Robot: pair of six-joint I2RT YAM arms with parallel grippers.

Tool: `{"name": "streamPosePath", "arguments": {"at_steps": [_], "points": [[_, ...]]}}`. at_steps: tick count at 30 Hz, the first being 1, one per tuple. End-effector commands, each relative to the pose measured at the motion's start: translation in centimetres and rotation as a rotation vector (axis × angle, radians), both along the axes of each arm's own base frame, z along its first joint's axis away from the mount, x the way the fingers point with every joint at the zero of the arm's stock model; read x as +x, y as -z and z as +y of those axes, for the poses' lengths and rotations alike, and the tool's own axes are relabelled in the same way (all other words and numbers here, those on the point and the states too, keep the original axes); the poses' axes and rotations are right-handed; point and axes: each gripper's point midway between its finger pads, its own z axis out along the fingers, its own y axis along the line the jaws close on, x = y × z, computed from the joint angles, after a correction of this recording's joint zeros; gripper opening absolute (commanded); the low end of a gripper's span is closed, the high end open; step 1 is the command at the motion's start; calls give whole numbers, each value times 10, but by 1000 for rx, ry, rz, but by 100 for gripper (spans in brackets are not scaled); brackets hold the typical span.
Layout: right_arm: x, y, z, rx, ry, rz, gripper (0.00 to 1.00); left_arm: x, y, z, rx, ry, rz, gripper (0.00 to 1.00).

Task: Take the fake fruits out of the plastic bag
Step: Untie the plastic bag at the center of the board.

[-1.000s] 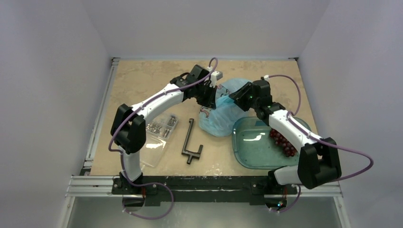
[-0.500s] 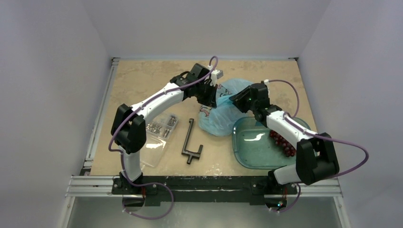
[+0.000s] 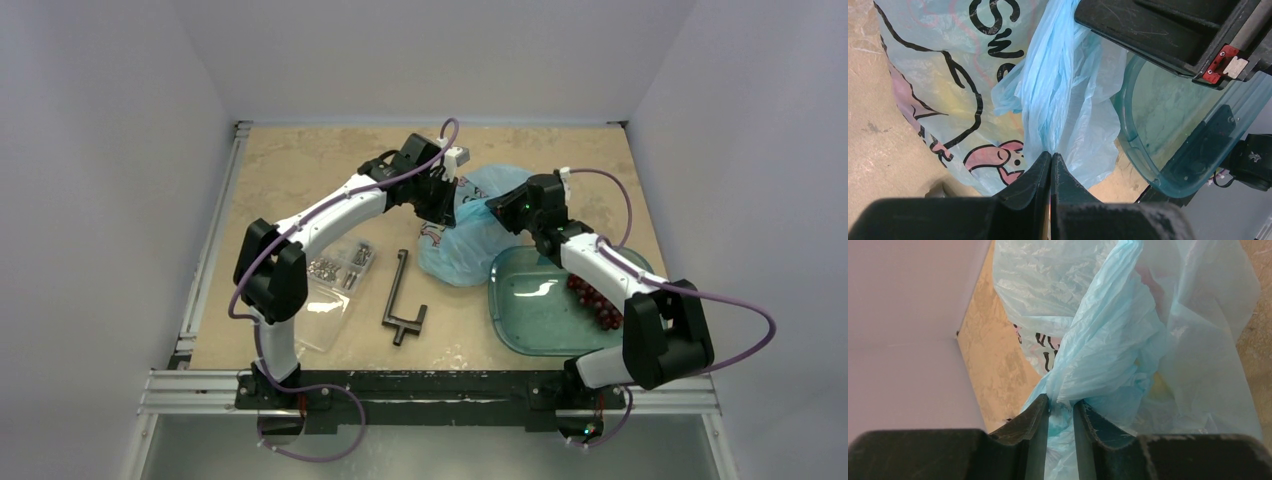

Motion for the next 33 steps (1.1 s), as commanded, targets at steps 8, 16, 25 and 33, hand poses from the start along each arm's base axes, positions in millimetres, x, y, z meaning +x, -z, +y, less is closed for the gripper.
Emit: {"name": "streamPosePath", "arguments": {"at_steps": [8, 16, 25, 33], "points": [[-1, -33, 1, 5, -27, -103, 0, 6, -5, -4, -2, -5, -9, 0], [8, -83, -2, -17, -174, -232, 0, 14, -1, 3, 16, -45, -2, 0], [33, -86, -33, 145, -263, -267, 0, 14, 4, 5, 19, -58, 19, 0], [77, -59, -89, 248, -118, -246, 0, 13, -14, 7, -2, -52, -26, 0]]}}
